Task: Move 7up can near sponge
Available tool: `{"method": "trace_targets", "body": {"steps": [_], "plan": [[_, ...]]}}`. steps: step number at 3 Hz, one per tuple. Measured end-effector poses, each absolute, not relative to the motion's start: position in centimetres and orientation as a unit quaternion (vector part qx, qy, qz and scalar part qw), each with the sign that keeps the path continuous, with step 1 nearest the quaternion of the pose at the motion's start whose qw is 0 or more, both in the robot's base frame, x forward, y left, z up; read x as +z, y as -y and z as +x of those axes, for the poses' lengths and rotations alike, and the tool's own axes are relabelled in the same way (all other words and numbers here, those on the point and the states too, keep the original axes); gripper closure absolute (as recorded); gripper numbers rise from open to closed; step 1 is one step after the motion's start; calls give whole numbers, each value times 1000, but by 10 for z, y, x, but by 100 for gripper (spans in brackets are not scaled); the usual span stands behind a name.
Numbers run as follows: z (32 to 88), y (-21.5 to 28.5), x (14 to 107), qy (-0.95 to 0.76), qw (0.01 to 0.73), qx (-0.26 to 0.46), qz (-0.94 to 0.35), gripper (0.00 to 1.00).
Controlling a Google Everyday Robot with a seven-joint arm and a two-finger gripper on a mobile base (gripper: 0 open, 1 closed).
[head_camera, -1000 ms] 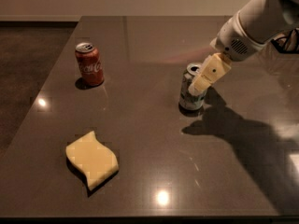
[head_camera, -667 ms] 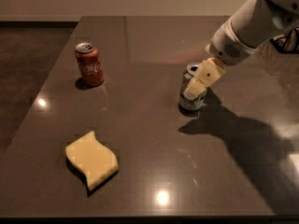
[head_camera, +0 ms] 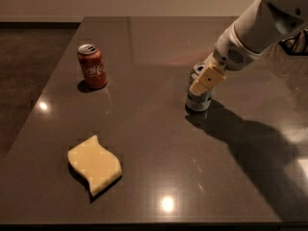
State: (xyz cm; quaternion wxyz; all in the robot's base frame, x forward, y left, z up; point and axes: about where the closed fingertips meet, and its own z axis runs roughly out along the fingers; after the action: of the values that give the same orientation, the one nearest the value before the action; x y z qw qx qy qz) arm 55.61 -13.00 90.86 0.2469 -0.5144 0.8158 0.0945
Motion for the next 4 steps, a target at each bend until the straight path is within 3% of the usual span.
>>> {"method": "trace_targets", "body": {"steps": [2, 3, 4], "plan": [[545, 102, 938, -786, 256, 96, -555, 88], [530, 66, 948, -748, 247, 108, -606, 100], [530, 66, 948, -748, 247, 108, -607, 100]]}}
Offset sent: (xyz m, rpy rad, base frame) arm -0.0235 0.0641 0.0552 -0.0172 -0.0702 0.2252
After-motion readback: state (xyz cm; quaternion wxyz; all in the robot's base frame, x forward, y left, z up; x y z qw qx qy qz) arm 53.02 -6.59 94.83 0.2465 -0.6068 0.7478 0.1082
